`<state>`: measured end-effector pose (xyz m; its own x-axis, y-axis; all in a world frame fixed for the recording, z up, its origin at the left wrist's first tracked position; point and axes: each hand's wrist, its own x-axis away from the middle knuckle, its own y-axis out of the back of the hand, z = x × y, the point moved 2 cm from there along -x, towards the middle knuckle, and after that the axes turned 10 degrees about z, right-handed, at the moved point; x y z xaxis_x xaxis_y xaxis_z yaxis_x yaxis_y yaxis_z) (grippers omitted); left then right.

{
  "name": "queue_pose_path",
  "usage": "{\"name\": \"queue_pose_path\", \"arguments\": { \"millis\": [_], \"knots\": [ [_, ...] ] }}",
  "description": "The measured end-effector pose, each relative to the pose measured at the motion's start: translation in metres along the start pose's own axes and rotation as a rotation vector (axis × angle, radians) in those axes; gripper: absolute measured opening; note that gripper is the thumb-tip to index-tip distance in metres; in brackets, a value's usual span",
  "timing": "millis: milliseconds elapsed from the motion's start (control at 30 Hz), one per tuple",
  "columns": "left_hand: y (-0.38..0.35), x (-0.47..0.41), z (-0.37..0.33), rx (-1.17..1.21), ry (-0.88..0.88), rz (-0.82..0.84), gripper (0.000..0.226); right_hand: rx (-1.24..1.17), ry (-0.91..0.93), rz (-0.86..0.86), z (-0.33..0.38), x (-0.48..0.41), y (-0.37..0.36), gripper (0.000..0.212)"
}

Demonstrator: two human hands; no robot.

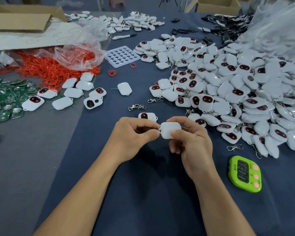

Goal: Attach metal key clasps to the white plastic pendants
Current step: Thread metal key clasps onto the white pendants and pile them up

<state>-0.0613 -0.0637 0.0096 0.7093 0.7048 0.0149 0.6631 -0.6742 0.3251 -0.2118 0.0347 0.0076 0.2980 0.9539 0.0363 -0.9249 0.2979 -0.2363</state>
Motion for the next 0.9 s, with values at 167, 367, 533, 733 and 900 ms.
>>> {"name": "queue_pose_path", "arguments": {
  "millis": [167,367,533,733,900],
  "knots": [
    [0.0,-0.001,-0.002,0.165,-0.029,0.042,0.013,-0.063,-0.051,0.047,0.003,0.001,0.002,0.026],
    [-0.001,0.001,-0.004,0.221,-0.02,0.045,0.004,-0.115,-0.062,0.095,0.002,0.002,0.003,0.027],
    [-0.001,0.0,-0.004,0.13,-0.005,0.018,0.027,-0.145,-0.057,0.081,0.002,0.001,0.004,0.027],
    [-0.01,0.006,-0.006,-0.276,-0.111,-0.128,0.019,-0.128,-0.038,0.045,0.001,0.0,0.003,0.026],
    [-0.009,0.008,-0.007,-0.232,-0.104,-0.173,0.019,-0.181,-0.041,0.033,0.001,-0.002,0.002,0.026]
  ]
}}
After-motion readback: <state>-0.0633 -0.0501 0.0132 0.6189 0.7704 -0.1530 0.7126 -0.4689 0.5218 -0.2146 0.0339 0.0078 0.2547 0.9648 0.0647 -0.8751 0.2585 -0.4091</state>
